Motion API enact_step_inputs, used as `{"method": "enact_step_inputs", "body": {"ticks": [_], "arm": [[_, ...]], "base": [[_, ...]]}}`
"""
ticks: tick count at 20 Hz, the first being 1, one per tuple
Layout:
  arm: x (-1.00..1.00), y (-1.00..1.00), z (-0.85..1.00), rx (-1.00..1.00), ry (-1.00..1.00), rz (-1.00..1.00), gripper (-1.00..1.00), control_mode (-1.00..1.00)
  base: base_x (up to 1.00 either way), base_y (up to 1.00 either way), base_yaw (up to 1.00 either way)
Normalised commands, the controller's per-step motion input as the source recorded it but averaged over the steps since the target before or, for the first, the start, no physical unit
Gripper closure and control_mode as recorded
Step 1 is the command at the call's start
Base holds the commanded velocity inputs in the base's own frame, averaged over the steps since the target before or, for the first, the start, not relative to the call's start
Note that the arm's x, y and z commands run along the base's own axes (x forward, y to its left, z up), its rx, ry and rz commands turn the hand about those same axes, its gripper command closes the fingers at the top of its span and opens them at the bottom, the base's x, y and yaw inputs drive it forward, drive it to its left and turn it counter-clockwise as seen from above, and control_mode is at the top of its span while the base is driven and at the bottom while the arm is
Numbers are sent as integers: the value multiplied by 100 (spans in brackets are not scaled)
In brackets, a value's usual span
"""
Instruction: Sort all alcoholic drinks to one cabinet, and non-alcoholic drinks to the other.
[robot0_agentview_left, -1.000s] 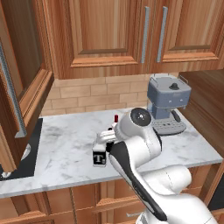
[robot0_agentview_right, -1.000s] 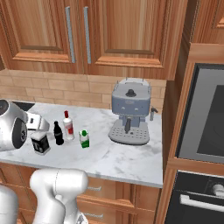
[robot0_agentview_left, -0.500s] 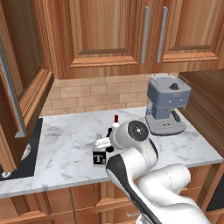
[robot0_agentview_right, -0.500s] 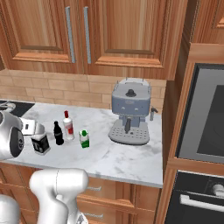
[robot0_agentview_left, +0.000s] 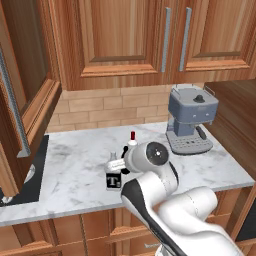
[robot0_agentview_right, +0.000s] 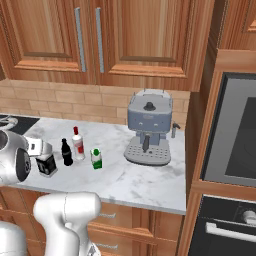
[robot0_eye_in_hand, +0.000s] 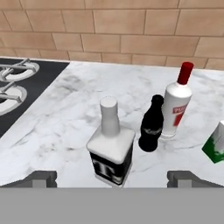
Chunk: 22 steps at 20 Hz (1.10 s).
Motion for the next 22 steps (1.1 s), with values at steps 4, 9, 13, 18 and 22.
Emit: {"method": "enact_step_inputs", "body": {"ticks": [4,9,13,18,22], "arm": [[35,8,-8,1,0,0,-100,-100],[23,0,-2,2,-1,0,-100,-100],[21,1,0,1,-3,0,-100,-100],[16,5,-2,0,-1,0,-100,-100],[19,11,-8,0,-1,0,-100,-100]], "base": [[0,0,0],[0,0,0],[0,0,0],[0,0,0],[0,0,0]]}}
